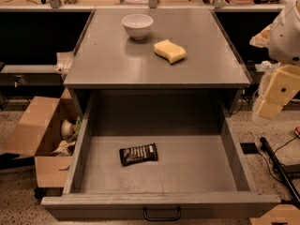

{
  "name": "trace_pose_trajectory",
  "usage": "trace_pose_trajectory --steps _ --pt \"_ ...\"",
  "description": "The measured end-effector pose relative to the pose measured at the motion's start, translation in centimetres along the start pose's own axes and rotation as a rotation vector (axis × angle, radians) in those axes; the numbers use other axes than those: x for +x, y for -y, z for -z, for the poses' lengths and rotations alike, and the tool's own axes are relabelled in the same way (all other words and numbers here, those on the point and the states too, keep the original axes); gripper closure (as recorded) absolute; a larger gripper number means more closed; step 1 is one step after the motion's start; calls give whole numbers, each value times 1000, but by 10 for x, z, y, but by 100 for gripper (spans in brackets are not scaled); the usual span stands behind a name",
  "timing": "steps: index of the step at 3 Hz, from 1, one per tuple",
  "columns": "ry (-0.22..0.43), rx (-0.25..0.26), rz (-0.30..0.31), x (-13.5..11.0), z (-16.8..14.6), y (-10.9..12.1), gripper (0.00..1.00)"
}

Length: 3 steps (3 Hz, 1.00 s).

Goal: Pick rxbar chocolate from top drawer and place on counter

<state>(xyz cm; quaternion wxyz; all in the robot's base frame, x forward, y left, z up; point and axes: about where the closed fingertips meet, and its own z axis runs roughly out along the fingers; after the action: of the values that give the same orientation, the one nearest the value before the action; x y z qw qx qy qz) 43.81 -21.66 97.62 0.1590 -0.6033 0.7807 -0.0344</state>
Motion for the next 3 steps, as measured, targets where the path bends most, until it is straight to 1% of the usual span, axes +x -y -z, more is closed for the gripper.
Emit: trace_pose_trajectory --steps 1,2,3 --pt "0 0 0 0 0 0 0" --pt "-41 6 45 -4 -11 -5 0" --pt "-47 -58 93 -13 -60 -20 0"
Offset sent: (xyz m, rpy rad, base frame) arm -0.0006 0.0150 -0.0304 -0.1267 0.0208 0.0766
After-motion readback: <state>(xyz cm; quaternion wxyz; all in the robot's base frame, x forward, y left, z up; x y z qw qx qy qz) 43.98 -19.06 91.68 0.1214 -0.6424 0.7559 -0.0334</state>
